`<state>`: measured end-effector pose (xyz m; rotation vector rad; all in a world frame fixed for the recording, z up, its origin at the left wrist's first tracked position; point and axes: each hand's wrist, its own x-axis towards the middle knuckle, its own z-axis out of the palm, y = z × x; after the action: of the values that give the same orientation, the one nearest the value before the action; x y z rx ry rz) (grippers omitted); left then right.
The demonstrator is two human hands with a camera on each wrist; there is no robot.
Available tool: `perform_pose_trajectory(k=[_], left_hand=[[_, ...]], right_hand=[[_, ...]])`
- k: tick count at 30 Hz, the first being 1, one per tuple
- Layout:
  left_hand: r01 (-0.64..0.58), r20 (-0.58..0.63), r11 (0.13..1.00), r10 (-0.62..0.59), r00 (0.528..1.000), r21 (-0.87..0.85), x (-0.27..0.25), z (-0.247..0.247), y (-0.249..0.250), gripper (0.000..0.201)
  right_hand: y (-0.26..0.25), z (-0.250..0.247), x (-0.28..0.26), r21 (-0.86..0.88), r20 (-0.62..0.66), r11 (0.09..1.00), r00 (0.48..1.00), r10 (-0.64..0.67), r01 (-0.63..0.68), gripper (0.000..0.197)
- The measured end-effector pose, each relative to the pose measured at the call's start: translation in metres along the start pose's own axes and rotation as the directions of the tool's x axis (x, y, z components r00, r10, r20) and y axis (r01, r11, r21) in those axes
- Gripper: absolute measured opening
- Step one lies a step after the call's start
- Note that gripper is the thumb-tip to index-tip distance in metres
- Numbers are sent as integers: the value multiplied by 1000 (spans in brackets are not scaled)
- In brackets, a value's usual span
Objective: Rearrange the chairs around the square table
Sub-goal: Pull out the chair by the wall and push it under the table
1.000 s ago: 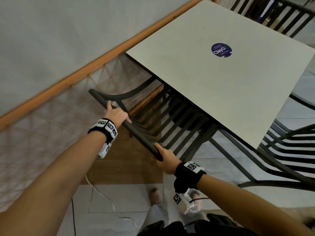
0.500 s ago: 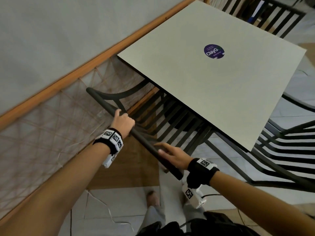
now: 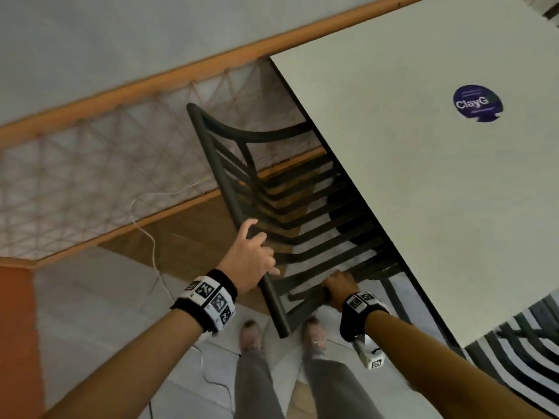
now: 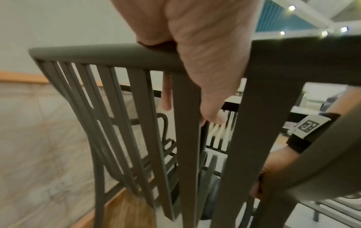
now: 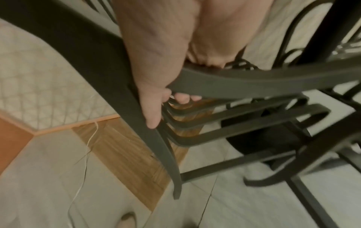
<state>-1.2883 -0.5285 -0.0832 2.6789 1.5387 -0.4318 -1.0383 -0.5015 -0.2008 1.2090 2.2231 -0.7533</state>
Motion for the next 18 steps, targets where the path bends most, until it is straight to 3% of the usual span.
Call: perform_pose_trajectory(k=[4,9,18], left_hand=[[47,-5,998,-47,999,-34,8,0,-9,32],[77,-36,996,-78,996,-39,10,-2,-15,30],[112,-15,991,-113,993,-69,2,-6,19,30]], right_hand=[[6,-3,17,-30,41,999,999,-35,36,21],[5,-5,26,-42,16,996,997,-78,78,16],[22,11,5,-56,18,996,997,-75,76,15]])
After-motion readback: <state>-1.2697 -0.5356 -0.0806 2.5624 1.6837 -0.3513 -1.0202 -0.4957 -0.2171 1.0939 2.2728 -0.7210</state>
